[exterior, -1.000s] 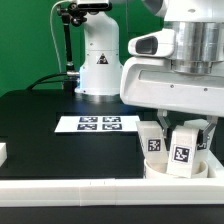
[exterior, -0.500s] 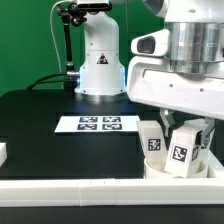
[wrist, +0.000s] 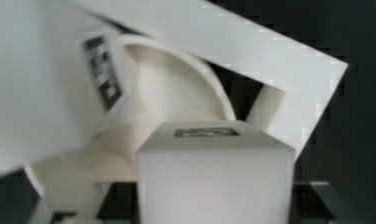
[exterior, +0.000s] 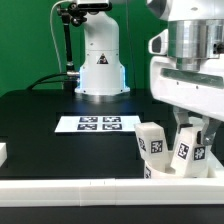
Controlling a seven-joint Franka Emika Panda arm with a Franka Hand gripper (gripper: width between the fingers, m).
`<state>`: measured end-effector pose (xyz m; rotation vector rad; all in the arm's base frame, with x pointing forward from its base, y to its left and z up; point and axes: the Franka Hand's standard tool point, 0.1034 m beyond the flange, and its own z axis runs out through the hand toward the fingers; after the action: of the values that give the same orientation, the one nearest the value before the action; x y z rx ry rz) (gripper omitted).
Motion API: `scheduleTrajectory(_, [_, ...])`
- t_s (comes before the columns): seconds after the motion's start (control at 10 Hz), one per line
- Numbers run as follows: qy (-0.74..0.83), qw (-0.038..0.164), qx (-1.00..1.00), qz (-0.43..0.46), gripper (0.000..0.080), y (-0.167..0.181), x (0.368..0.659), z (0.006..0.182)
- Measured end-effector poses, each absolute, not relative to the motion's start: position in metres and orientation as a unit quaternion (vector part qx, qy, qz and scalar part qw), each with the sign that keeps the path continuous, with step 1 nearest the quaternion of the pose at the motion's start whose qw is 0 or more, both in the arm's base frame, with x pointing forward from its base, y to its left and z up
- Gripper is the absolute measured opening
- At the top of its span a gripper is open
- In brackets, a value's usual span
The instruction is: Assemble stool
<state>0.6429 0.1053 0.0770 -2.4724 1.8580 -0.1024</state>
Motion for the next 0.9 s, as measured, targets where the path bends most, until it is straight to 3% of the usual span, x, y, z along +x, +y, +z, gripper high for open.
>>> scheduleTrajectory(0.9, [0.776, 0.05, -0.629, -0.005, 0.0341, 0.1181, 0.6411, 0.076])
